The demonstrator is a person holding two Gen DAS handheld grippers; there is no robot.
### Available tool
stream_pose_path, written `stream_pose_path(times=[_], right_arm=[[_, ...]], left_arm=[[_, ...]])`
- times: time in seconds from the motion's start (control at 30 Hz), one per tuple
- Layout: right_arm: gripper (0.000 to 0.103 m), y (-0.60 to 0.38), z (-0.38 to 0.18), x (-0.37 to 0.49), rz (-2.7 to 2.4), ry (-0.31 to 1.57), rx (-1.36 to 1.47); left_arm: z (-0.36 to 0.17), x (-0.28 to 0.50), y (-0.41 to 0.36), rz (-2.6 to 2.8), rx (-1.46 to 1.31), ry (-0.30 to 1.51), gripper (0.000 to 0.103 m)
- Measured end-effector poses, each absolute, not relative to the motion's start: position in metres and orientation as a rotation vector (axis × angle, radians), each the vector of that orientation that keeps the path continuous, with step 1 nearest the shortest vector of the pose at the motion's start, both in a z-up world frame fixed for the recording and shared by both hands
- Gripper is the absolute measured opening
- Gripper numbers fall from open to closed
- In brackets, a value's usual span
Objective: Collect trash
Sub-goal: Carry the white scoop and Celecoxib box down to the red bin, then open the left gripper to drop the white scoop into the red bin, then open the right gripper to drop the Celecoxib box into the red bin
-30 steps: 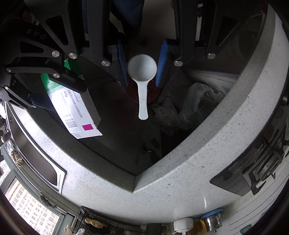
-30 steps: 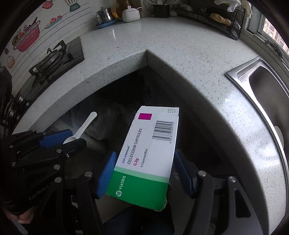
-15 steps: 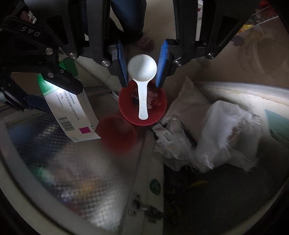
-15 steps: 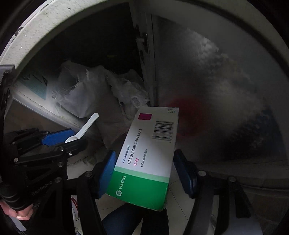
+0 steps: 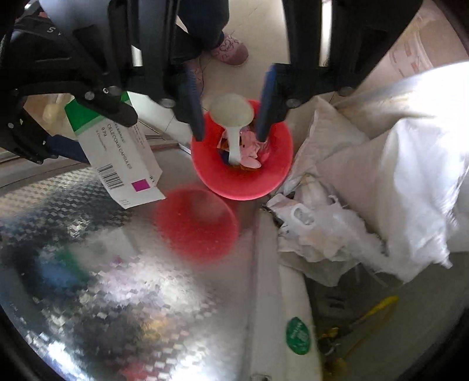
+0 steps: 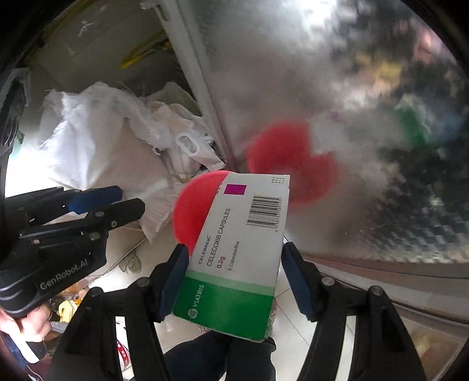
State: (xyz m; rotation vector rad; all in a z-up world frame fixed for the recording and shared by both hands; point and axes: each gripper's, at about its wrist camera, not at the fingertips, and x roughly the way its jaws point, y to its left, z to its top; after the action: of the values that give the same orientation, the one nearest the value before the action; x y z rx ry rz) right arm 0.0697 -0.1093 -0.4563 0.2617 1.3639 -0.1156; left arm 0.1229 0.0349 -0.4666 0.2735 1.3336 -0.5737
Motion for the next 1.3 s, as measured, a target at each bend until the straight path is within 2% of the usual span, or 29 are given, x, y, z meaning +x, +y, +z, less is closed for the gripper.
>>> stream_pose_path(times=[0.03, 0.17, 0.37, 1.3], right_arm=[[0.062, -0.112, -0.459, 0.068, -0.119, 1.363, 0.258], [0.062, -0.117, -0.459, 0.068, -0.113, 1.369, 0.255], [0.062, -0.110, -0.449, 0.064, -0.073, 1.380, 0.206], [0.065, -0.048, -0.481, 0.102, 0.224, 1.438, -0.118]], left_arm=[[-0.468, 0.124, 0.033, -0.573, 0.289, 1.326, 0.052], [-0.473, 0.129, 0.031, -0.563, 0.319, 1.319, 0.065], [-0.470, 0.133, 0.043, -0.528, 0.286, 1.349, 0.075], [-0.482, 0.119, 0.121, -0.203, 0.083, 1.395, 0.076]])
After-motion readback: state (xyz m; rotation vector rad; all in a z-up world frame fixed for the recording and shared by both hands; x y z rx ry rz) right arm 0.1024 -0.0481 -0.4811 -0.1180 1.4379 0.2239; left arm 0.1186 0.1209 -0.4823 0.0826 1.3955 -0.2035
